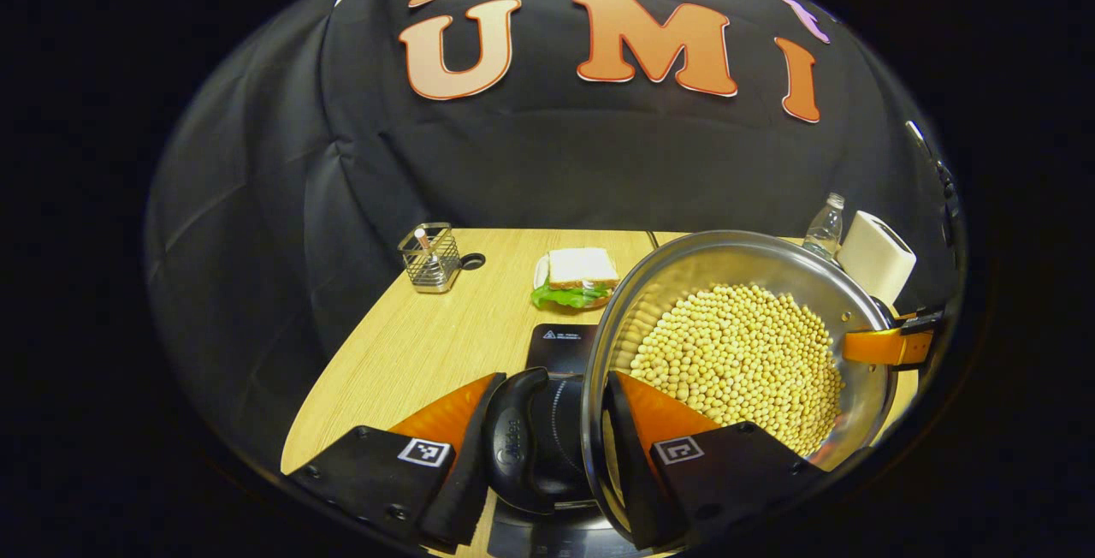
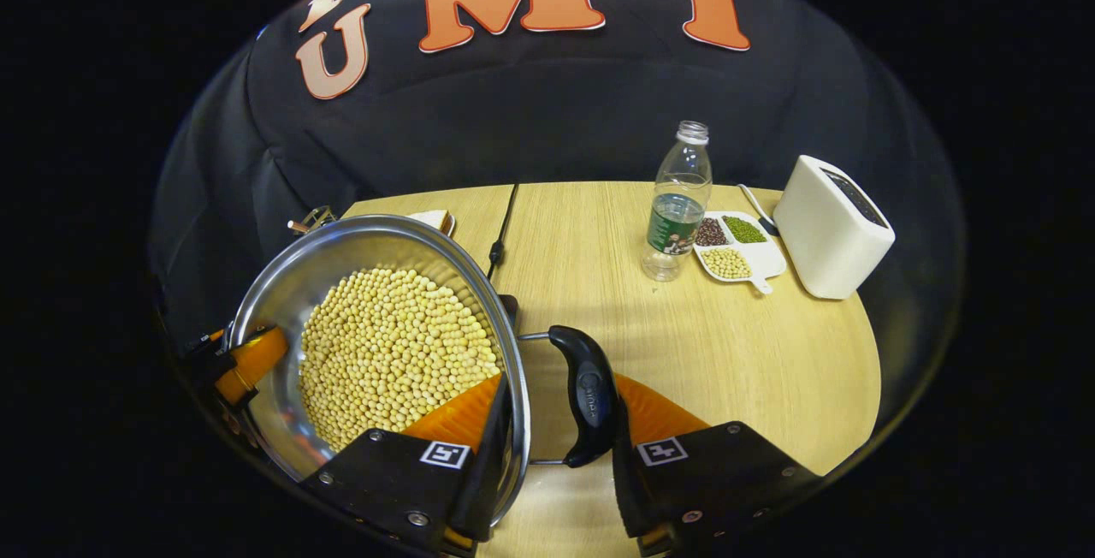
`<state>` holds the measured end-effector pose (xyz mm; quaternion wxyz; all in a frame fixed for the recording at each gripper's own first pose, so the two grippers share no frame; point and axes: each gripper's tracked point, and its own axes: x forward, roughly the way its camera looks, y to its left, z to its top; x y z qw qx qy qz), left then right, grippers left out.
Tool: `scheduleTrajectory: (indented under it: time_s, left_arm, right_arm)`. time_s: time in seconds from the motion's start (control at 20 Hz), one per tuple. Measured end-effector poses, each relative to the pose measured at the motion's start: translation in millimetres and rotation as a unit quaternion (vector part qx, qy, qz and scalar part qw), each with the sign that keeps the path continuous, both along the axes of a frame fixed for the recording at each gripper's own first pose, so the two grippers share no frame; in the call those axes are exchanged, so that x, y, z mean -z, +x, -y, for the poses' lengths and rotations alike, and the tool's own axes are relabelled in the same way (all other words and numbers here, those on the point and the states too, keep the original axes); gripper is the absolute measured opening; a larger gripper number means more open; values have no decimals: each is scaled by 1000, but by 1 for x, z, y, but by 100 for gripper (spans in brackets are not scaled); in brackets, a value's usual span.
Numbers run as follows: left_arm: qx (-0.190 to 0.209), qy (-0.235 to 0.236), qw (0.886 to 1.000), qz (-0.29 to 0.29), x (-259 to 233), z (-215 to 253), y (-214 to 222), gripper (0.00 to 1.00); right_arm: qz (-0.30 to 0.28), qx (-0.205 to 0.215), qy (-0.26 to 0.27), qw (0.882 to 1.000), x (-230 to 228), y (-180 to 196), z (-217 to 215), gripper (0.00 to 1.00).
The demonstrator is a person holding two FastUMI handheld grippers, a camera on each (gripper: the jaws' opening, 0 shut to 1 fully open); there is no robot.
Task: First push the handle of the pot to place it horizontally, then grasp the pot with both hands and set it on the induction cooktop.
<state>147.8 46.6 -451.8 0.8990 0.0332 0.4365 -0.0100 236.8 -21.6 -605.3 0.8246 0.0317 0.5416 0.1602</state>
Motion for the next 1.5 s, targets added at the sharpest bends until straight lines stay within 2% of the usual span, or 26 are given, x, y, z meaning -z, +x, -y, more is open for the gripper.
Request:
scheduleTrajectory:
  time_s: [0.1, 0.15, 0.2, 0.25, 0.3, 0.35, 0.4, 0.85, 0.95, 1.0, 1.05, 1.3, 1.35, 1.4, 1.45, 1.5]
  left_arm:
    - [-3, 1, 1000, -1, 3, -9, 5, 72]
    - [-5, 2, 1000, 0, 5, -13, 6, 68]
    - [-6, 3, 1000, 0, 6, -17, 8, 72]
    - [-7, 5, 1000, 0, 8, -21, 10, 68]
    - [-7, 6, 1000, -3, 12, -25, 12, 72]
    - [-8, 7, 1000, -5, 14, -29, 15, 68]
    - [-8, 8, 1000, -6, 16, -33, 16, 72]
    - [-13, -5, 1000, -19, 23, -31, 13, 72]
    - [-12, -12, 1000, -24, 24, -31, 14, 68]
    - [-14, -14, 999, -28, 21, -30, 14, 72]
    - [-14, -14, 999, -30, 20, -33, 15, 72]
    - [-21, -23, 999, -36, 22, -34, 14, 72]
    - [-21, -24, 999, -39, 22, -34, 13, 69]
    - [-21, -25, 999, -39, 21, -33, 15, 72]
    - [-20, -25, 999, -40, 22, -33, 14, 72]
    - [-20, -26, 999, -40, 21, -33, 15, 72]
  right_arm:
    - [-4, -3, 1, 1000, -3, 1, 0, 57]
    - [-5, -4, 3, 1000, -3, 2, 0, 57]
    - [-6, -7, 4, 1000, -1, 1, -3, 61]
    - [-7, -10, 4, 1000, 0, 2, -4, 57]
    - [-9, -9, 4, 1000, 0, 2, -3, 57]
    - [-12, -12, 4, 1000, 1, 0, -3, 57]
    - [-15, -10, 5, 1000, 3, 1, -4, 57]
    - [-20, -10, -14, 1000, -3, 1, -7, 57]
    - [-28, -15, -15, 999, 1, -5, -11, 57]
    - [-29, -16, -17, 999, 3, -6, -12, 52]
    - [-29, -16, -20, 999, 2, -5, -13, 57]
    - [-29, -16, -34, 999, -6, 2, -12, 57]
    - [-30, -14, -34, 999, -5, 2, -14, 57]
    - [-32, -13, -33, 999, -6, 1, -13, 61]
    - [-36, -12, -32, 999, -6, 2, -13, 57]
    - [-36, -12, -32, 999, -6, 2, -14, 58]
